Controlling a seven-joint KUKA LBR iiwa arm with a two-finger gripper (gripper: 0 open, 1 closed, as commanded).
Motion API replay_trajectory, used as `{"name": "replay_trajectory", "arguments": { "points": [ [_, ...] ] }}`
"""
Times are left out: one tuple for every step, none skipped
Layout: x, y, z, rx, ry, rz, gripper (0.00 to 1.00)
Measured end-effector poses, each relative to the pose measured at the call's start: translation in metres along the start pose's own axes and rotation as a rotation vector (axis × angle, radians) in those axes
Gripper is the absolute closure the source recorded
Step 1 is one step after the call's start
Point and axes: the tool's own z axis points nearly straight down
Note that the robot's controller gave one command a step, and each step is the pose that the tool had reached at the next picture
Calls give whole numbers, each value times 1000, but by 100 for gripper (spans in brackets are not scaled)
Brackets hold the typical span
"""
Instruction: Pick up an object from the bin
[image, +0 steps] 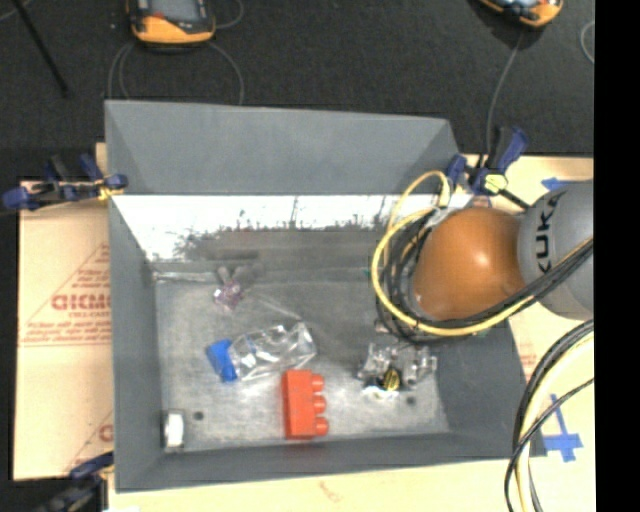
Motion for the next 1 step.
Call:
{"name": "replay_trajectory", "arguments": {
  "points": [
    [22,11,-139,-3,3,-175,100]
  ]
}}
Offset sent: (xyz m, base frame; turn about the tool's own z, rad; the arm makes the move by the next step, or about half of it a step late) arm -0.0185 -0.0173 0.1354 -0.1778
